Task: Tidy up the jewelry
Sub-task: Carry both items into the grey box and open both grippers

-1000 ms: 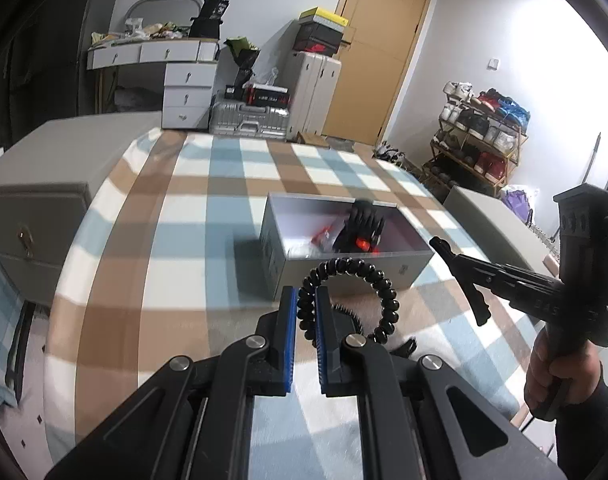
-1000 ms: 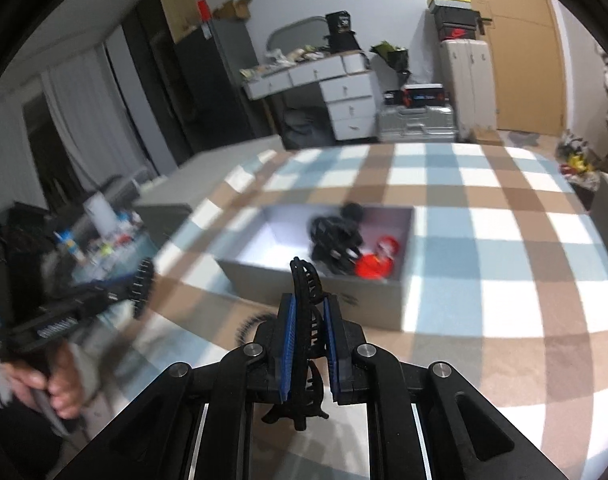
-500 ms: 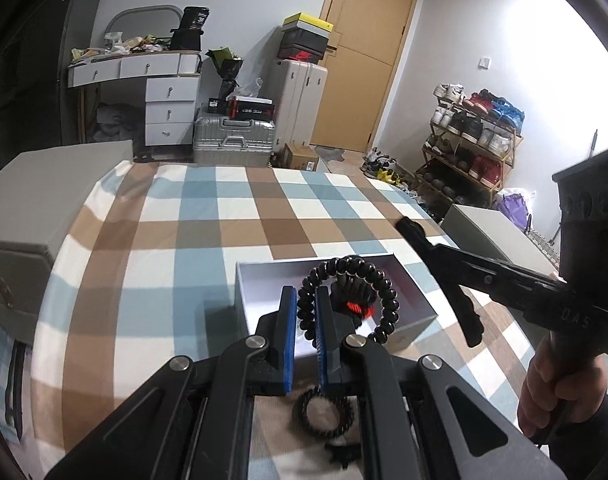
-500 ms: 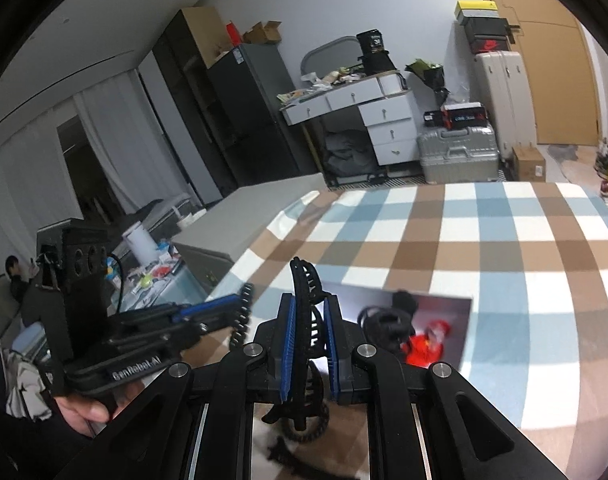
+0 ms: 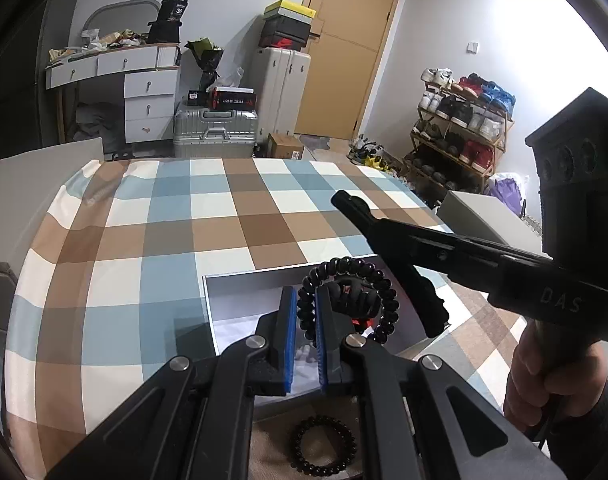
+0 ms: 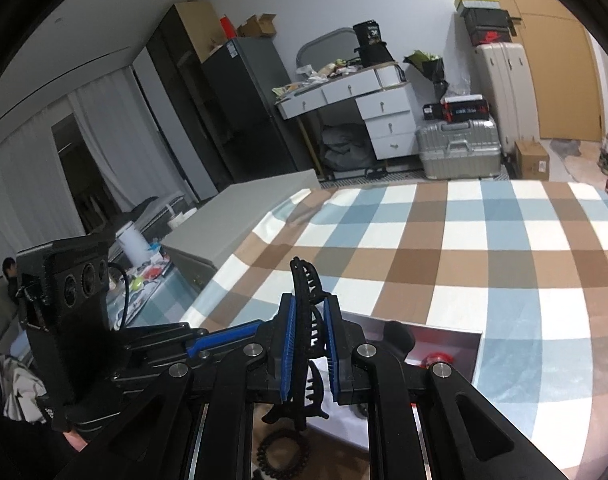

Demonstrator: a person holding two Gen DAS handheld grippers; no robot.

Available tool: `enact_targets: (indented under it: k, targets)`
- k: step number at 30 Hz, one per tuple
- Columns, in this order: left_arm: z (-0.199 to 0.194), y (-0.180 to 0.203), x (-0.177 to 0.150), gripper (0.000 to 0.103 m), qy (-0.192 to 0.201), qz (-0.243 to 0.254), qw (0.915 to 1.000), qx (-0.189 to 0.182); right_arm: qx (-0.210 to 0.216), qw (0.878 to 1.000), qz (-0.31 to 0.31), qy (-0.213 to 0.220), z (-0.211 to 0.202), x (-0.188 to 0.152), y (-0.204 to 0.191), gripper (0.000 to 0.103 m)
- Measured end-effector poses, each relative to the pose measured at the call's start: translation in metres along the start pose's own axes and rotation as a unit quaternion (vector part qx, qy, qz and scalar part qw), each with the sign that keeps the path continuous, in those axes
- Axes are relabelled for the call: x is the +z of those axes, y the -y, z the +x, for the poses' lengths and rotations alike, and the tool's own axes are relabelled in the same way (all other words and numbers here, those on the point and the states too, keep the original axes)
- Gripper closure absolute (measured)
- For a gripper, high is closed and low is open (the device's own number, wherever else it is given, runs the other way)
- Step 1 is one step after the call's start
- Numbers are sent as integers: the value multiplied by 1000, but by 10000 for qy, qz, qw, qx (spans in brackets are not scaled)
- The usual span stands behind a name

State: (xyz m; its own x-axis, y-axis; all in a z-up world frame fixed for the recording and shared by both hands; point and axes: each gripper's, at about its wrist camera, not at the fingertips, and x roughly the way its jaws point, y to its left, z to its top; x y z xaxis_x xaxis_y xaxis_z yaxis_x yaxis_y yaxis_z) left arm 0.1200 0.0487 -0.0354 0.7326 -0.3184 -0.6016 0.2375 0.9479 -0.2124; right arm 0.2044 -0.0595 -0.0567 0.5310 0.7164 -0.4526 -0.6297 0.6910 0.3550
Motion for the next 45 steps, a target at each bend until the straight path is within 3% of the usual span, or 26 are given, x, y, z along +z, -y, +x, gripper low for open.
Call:
enact_targets:
  k: [23, 25, 27, 28, 33, 37, 41, 45]
  targets:
    - [21, -8, 0, 99, -206, -66, 9997, -78, 171, 9982, 298, -496, 35, -6, 11, 87]
    - [22, -8, 0, 96, -245, -58, 9996, -93, 222, 9979, 328, -515, 35, -7, 11, 87]
    - [23, -8, -1, 78, -284, -34, 9996, -28, 194, 9980, 329, -502, 34, -8, 12, 87]
    - [22, -8, -1, 74, -282, -30, 9996, -8, 159, 9983, 313, -474, 32, -9, 12, 87]
    - [12, -9, -2, 59, -189, -55, 9998, 101, 116, 9987, 418, -286, 18, -10, 16, 75]
    - [7, -8, -4, 58, -209, 10, 9996, 200, 16, 9993, 371, -103, 0, -11, 13, 65]
    - [0, -6, -4, 58, -154, 20, 9995, 279, -56, 9995, 311, 88, -17, -13, 7, 46]
    - [-10, -2, -5, 44, -38, 70, 9989, 455, -187, 9991, 282, 240, -32, -16, 2, 26]
